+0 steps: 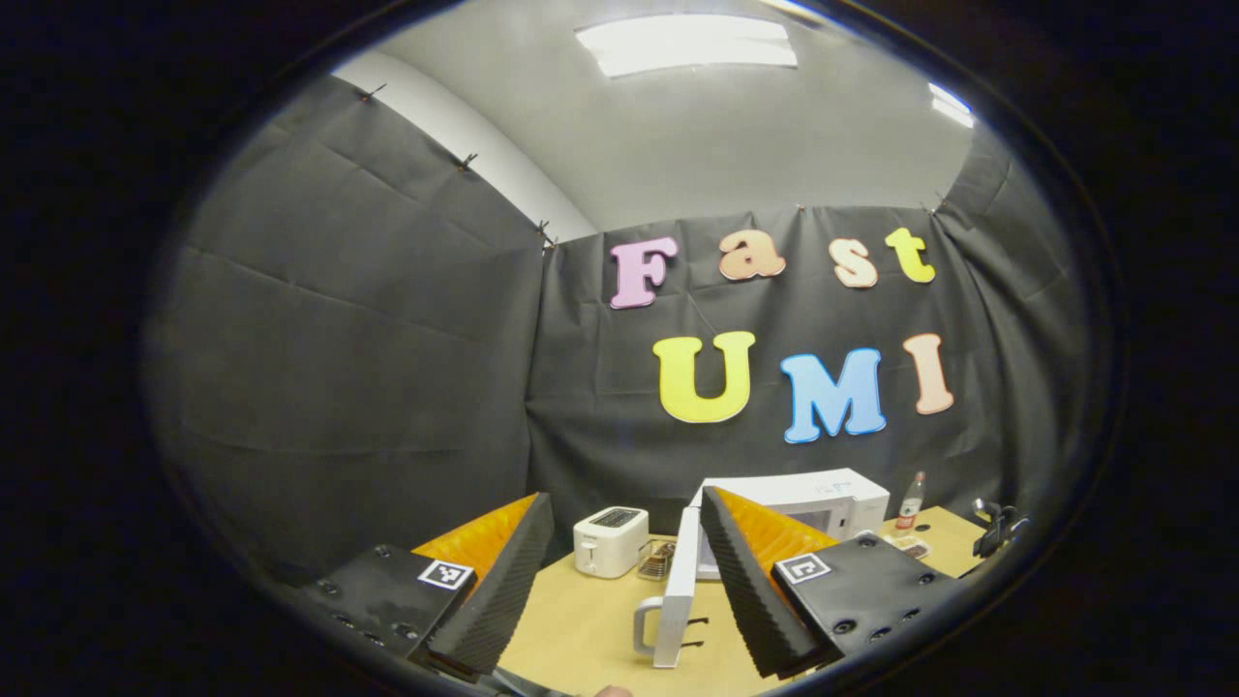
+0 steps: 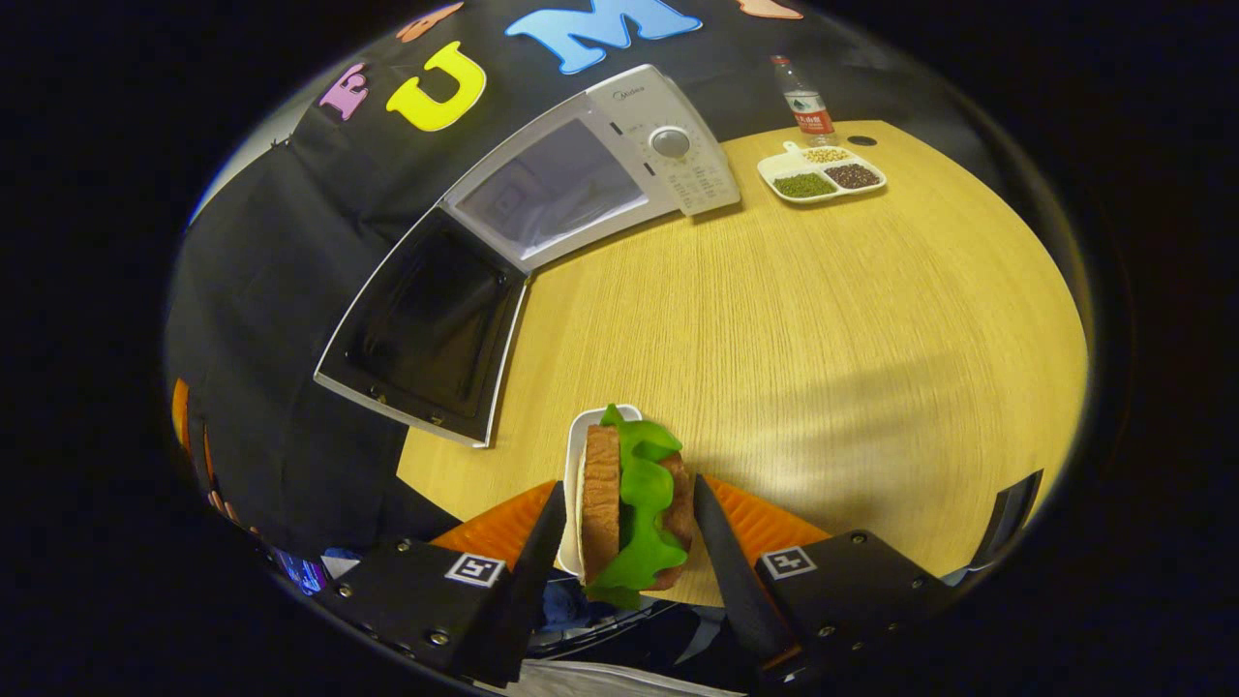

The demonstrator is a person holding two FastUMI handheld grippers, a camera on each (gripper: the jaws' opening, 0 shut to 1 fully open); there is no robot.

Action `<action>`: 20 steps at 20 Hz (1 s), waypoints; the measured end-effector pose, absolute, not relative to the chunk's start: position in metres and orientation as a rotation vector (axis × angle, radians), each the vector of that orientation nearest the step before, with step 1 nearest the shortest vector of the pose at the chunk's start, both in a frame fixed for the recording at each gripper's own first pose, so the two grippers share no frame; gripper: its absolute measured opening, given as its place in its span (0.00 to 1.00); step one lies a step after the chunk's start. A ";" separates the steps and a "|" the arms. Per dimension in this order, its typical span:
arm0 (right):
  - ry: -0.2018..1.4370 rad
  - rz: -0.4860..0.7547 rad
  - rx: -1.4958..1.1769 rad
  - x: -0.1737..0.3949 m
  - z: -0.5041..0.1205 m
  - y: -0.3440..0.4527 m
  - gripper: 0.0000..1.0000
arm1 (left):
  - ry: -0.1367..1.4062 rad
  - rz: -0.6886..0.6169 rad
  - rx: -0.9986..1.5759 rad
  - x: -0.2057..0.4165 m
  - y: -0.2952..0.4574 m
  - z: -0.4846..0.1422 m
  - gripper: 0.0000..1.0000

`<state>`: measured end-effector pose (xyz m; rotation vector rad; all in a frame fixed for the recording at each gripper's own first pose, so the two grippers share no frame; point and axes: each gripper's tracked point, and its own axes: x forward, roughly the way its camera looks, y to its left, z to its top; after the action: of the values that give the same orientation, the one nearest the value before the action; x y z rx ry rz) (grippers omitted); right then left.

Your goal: Open the microwave oven with the left hand, put the food in, and close the microwave oven.

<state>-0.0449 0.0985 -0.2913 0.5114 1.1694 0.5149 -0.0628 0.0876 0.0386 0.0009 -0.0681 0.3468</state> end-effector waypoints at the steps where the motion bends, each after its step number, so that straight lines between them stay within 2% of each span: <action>1: 1.178 0.517 0.512 -0.047 -0.293 0.099 0.81 | -0.067 0.353 0.002 -0.063 0.087 0.038 1.00; 2: 1.167 0.517 0.530 -0.045 -0.292 0.100 0.81 | -0.069 0.363 0.002 -0.065 0.087 0.038 1.00; 3: 1.173 0.522 0.548 -0.046 -0.291 0.102 0.73 | -0.071 0.370 0.002 -0.065 0.086 0.037 1.00; 4: 1.186 0.536 0.558 -0.047 -0.291 0.106 0.51 | -0.072 0.376 0.000 -0.067 0.086 0.036 1.00; 6: 1.191 0.532 0.566 -0.043 -0.292 0.101 0.51 | -0.074 0.384 -0.003 -0.068 0.083 0.035 0.98; 7: 1.205 0.556 0.567 -0.046 -0.289 0.103 0.31 | -0.076 0.387 -0.004 -0.068 0.082 0.033 1.00; 10: 1.176 0.574 0.546 -0.048 -0.281 0.105 0.30 | -0.091 0.384 -0.005 -0.066 0.082 0.039 1.00; 11: 1.166 0.576 0.550 -0.046 -0.276 0.105 0.30 | -0.094 0.382 -0.004 -0.064 0.082 0.039 0.97; 14: 1.128 0.574 0.571 -0.037 -0.258 0.109 0.30 | -0.101 0.370 -0.005 -0.055 0.084 0.038 1.00; 20: 1.007 0.503 0.620 0.012 -0.221 0.129 0.30 | -0.112 0.316 -0.033 -0.012 0.100 0.031 1.00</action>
<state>0.0123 0.1291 -0.2210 0.6203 1.0070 0.5031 -0.0122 0.1000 0.0312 -0.0331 -0.1119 0.3160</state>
